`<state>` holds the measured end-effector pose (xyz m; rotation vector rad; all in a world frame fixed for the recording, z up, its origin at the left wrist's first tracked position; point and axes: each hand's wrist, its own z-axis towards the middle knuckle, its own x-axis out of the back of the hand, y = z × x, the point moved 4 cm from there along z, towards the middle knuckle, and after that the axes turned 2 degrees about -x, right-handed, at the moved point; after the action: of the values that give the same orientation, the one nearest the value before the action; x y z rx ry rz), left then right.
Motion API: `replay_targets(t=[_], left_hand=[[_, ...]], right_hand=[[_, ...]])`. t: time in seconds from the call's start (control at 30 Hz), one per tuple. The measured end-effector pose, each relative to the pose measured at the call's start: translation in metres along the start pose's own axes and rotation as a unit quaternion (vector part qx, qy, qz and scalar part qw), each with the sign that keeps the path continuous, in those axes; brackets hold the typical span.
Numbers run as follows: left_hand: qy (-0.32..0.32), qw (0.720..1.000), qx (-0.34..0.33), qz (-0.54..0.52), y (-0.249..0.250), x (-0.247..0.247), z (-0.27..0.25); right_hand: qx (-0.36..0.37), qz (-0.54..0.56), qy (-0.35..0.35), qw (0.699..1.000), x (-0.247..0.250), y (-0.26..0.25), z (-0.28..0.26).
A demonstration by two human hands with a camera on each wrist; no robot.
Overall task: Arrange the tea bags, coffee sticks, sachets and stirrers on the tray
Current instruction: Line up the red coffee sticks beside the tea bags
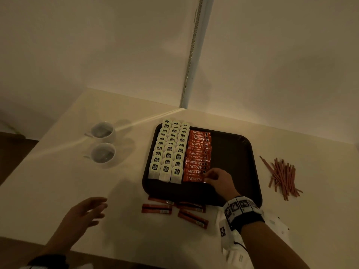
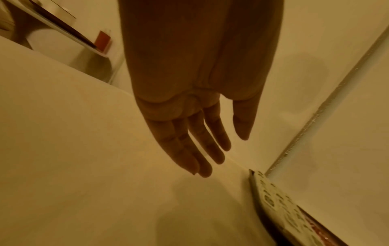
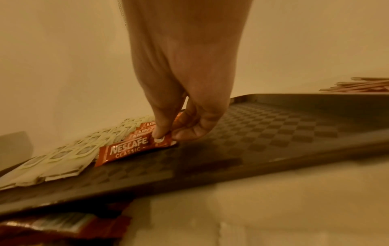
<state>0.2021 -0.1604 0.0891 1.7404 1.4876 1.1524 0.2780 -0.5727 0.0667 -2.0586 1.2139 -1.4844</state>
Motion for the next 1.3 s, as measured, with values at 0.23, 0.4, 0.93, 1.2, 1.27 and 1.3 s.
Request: replay_targets(t=[0.23,0.4,0.93,1.2,1.27,1.3], left_hand=[[0.019,0.998,0.052,-0.008,-0.027,0.016,-0.012],[0.013,0.999,0.049,-0.007,-0.028,0.013,-0.01],[-0.148,0.921,-0.24,0.27,0.027,-0.083,0.008],[-0.194,0.767,-0.351,0.501,0.021,-0.151,0.009],[-0.17,0.744,-0.353,0.541,0.019,-0.153,0.007],[-0.16,0.739,-0.349,0.554,0.017,-0.154,0.007]], right_hand=[[-0.022,-0.007,0.049,0.999,-0.005,-0.001,0.005],[-0.015,-0.019,0.044,0.999,-0.008,-0.001,0.002],[0.172,-0.172,-0.08,0.967,-0.02,-0.036,-0.057],[0.243,-0.355,-0.129,0.894,-0.053,-0.018,-0.098],[0.238,-0.371,-0.119,0.89,-0.057,-0.013,-0.1],[0.23,-0.383,-0.121,0.886,-0.06,-0.011,-0.101]])
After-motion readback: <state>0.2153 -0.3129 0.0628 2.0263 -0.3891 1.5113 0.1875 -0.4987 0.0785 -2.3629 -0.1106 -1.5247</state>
